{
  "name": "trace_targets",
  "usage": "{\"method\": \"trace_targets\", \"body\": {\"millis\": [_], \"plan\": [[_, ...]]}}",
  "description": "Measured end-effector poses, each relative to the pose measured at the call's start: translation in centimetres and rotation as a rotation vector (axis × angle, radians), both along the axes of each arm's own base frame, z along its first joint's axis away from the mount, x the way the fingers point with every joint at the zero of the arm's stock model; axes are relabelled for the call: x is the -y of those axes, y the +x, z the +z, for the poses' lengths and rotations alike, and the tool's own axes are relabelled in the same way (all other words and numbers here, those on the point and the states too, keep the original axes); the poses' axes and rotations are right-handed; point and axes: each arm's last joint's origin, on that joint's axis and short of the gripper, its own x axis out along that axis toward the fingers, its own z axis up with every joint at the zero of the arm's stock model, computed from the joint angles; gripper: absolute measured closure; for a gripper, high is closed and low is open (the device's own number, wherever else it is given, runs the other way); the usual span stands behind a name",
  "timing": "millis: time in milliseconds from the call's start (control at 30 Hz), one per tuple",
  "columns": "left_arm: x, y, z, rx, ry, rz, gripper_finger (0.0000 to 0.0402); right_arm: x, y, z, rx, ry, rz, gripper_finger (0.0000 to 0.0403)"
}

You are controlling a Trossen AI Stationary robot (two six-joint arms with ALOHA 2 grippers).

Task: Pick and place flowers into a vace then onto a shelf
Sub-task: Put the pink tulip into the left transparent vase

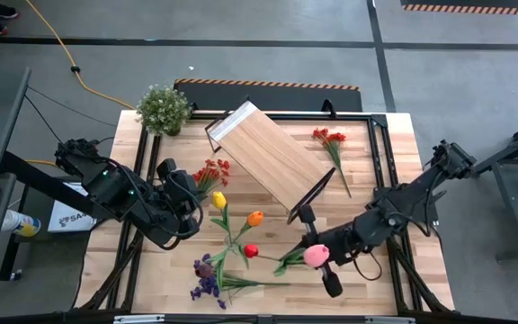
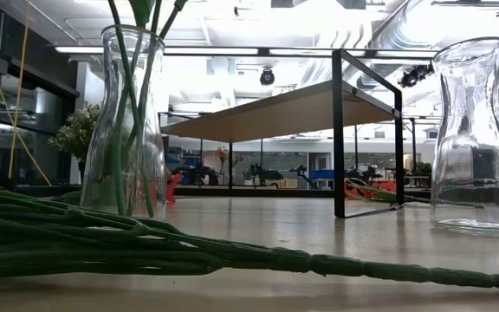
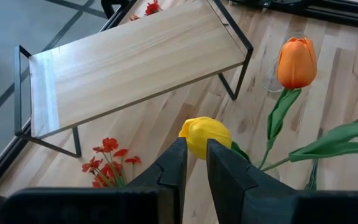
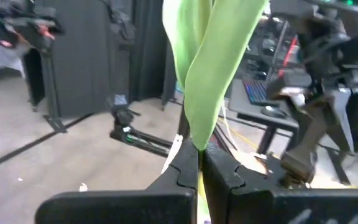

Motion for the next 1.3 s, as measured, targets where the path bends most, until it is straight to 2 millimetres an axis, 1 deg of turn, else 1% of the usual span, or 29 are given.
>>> {"method": "trace_targets", "body": {"millis": [233, 433, 533, 733, 800, 1000, 1133, 1300], "plan": [[0.0, 0.0, 0.0, 0.004, -0.008, 0.007, 0.0305, 0.0, 0.1, -1.5, -0.053, 0.002, -0.021, 0.0403], [0.0, 0.0, 0.0, 0.004, -0.013, 0.008, 0.0305, 0.2, 0.3, -2.1, -0.065, -0.02, -0.069, 0.0403], [0.0, 0.0, 0.0, 0.007, -0.015, 0.008, 0.0305, 0.1, 1.0, -2.7, -0.069, -0.049, -0.072, 0.0403], [0.1, 0.1, 0.0, 0.014, -0.027, 0.019, 0.0305, 0.6, 3.1, -4.6, -0.116, -0.067, -0.05, 0.0403], [0.1, 0.1, 0.0, 0.018, -0.034, 0.025, 0.0305, 0.8, 3.5, -4.6, -0.102, -0.059, -0.051, 0.0403], [0.1, 0.0, 0.0, 0.014, -0.04, 0.022, 0.0305, 1.9, 4.3, -3.8, -0.031, -0.02, -0.044, 0.0403], [0.1, 0.0, 0.0, 0.014, -0.04, 0.023, 0.0305, 2.6, 4.7, -3.8, -0.037, 0.002, -0.031, 0.0403], [0.1, 0.0, 0.0, 0.013, -0.039, 0.022, 0.0305, 2.9, 4.8, -4.1, -0.067, 0.002, -0.036, 0.0403]]}}
